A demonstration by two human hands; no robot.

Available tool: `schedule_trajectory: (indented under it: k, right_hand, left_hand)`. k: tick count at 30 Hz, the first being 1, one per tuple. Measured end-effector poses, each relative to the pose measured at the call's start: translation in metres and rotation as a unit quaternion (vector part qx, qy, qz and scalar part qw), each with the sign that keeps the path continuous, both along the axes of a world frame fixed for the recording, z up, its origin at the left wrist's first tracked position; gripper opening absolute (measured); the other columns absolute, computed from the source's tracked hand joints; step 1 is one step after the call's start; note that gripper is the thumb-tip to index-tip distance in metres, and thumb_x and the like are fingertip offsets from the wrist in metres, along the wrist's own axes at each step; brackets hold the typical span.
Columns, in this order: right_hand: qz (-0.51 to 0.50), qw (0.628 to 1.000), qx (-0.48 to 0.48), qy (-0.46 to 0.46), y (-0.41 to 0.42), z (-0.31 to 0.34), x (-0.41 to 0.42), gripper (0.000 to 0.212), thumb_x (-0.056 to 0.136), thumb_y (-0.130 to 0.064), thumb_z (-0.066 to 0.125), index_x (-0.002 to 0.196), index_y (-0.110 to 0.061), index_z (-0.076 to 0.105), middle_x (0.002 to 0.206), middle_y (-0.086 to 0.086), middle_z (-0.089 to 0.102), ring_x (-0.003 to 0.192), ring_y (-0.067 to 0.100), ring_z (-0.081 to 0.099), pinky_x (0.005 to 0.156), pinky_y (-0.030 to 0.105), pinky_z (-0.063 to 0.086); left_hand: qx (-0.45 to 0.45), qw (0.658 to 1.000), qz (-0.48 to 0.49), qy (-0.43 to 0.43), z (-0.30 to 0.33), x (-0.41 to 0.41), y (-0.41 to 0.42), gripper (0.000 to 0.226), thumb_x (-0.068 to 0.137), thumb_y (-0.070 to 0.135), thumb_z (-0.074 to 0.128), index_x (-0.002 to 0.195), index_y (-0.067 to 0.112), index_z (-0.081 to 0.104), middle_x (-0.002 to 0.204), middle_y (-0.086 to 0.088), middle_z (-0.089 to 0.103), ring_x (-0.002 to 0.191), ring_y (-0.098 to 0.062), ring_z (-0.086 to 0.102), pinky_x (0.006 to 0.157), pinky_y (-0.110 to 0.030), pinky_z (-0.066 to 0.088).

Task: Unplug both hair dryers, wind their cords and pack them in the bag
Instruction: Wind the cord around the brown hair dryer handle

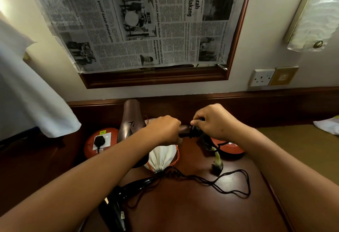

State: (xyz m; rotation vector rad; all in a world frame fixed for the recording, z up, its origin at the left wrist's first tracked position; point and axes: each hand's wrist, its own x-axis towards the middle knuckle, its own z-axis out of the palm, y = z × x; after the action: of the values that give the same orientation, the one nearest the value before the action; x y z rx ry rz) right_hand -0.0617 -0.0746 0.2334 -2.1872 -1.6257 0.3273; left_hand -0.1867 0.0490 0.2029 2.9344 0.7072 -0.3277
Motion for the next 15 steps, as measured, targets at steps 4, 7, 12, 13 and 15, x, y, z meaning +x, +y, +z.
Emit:
schedule_trajectory:
  k: [4,7,12,13,15]
  right_hand:
    - [-0.011,0.999,-0.031,-0.019,-0.007,-0.017,-0.017,0.021,0.100,-0.026,0.040,0.094,-0.018,0.059,0.081,0.000,0.058,0.065,0.011,0.051,0.052,0.022,0.034]
    - [-0.037,0.998,-0.014,0.047,-0.015,-0.028,-0.031,0.024,0.100,-0.016,0.036,0.116,-0.015,0.055,0.086,0.000,0.056,0.071,0.015,0.052,0.054,0.023,0.035]
    - [-0.065,0.981,0.073,0.168,-0.026,-0.049,-0.044,0.039,0.097,-0.009,0.042,0.137,-0.012,0.045,0.096,0.002,0.063,0.075,0.014,0.058,0.065,0.027,0.047]
    - [-0.076,0.976,0.080,0.189,-0.027,-0.054,-0.045,0.041,0.098,-0.010,0.043,0.138,-0.014,0.043,0.095,0.000,0.064,0.074,0.011,0.059,0.065,0.024,0.048]
    - [-0.095,0.965,0.097,0.226,-0.027,-0.063,-0.046,0.039,0.097,-0.012,0.046,0.135,-0.018,0.045,0.091,-0.005,0.063,0.074,0.008,0.060,0.067,0.022,0.049]
  left_hand:
    - [-0.016,0.999,0.034,-0.011,-0.007,0.003,0.008,0.039,0.078,0.037,0.064,0.115,0.024,0.058,0.089,-0.002,0.061,0.073,-0.020,0.058,0.061,-0.031,0.049]
    - [-0.019,0.998,0.052,-0.021,-0.011,0.003,0.013,0.036,0.079,0.040,0.064,0.109,0.020,0.058,0.091,-0.002,0.061,0.076,-0.020,0.059,0.063,-0.032,0.051]
    - [-0.021,0.997,0.068,-0.026,-0.012,0.004,0.015,0.034,0.081,0.044,0.062,0.105,0.021,0.057,0.091,-0.002,0.059,0.077,-0.020,0.058,0.063,-0.032,0.049]
    - [-0.022,0.997,0.071,-0.028,-0.013,0.005,0.014,0.034,0.081,0.044,0.062,0.104,0.020,0.057,0.090,-0.002,0.059,0.076,-0.020,0.058,0.064,-0.033,0.050]
    - [-0.023,0.997,0.070,-0.033,-0.014,0.006,0.013,0.033,0.081,0.044,0.063,0.101,0.019,0.057,0.087,-0.002,0.058,0.075,-0.020,0.057,0.064,-0.033,0.050]
